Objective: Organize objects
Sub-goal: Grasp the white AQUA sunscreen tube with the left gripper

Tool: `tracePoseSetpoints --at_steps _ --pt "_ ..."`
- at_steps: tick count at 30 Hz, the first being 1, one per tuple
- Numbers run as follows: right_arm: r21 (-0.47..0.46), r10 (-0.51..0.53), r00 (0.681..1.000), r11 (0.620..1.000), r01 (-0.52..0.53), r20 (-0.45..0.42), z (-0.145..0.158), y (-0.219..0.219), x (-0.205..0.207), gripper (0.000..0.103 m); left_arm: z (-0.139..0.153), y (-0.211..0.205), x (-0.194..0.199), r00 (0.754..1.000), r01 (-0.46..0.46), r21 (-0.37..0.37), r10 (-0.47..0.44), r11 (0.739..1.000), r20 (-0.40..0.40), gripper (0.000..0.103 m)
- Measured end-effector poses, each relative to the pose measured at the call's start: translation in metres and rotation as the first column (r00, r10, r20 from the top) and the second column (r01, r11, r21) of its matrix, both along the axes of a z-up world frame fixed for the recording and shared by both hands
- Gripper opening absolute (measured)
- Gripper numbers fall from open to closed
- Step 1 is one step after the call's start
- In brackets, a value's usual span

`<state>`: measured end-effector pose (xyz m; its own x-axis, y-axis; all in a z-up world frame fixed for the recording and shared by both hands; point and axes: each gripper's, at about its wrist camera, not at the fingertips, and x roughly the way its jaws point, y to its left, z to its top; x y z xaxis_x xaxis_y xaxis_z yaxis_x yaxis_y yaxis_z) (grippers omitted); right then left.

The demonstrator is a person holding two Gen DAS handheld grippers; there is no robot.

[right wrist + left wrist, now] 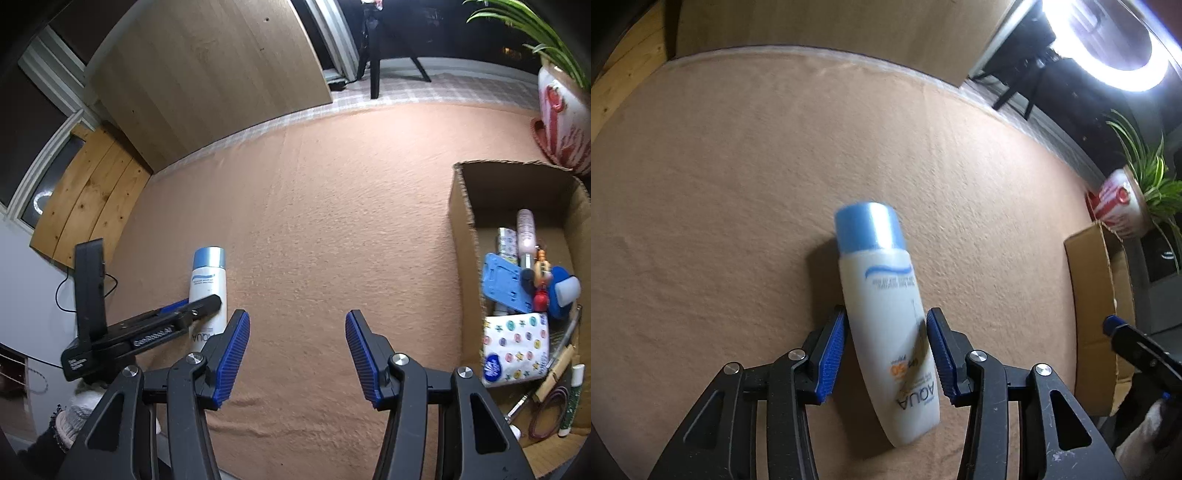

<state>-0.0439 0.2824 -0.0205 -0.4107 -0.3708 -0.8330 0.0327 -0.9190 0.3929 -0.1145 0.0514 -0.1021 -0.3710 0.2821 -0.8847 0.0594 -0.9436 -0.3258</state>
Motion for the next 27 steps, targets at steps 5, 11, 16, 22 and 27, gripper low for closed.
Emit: tracePoseSetpoints --at_steps 5,11,16,22,27 --pt "-0.042 0.073 0.997 0.997 -0.072 0.033 -0.013 -0.025 -0.019 0.050 0.009 -0.017 -0.003 0.997 0.054 -0.055 -0.056 0.997 -0.043 0.048" --pt "-0.159 0.151 0.981 0.979 -0.130 0.125 -0.041 -0.058 -0.047 0.047 0.007 -0.030 0.006 0.993 0.119 -0.005 -0.119 0.993 -0.017 0.047" --pt "-0.198 0.183 0.967 0.969 -0.147 0.178 -0.059 -0.081 -0.062 0.036 0.002 -0.041 0.009 0.995 0.096 0.091 -0.097 0.991 0.003 0.047" --pt "-0.235 0.196 0.958 0.961 -0.145 0.209 -0.072 -0.093 -0.069 0.033 -0.006 -0.047 0.011 0.995 0.094 0.170 -0.099 0.981 0.023 0.047" --pt "-0.245 0.214 0.951 0.957 -0.158 0.223 -0.078 -0.102 -0.071 0.032 -0.007 -0.044 0.014 0.992 0.116 0.175 -0.123 0.978 0.027 0.047"
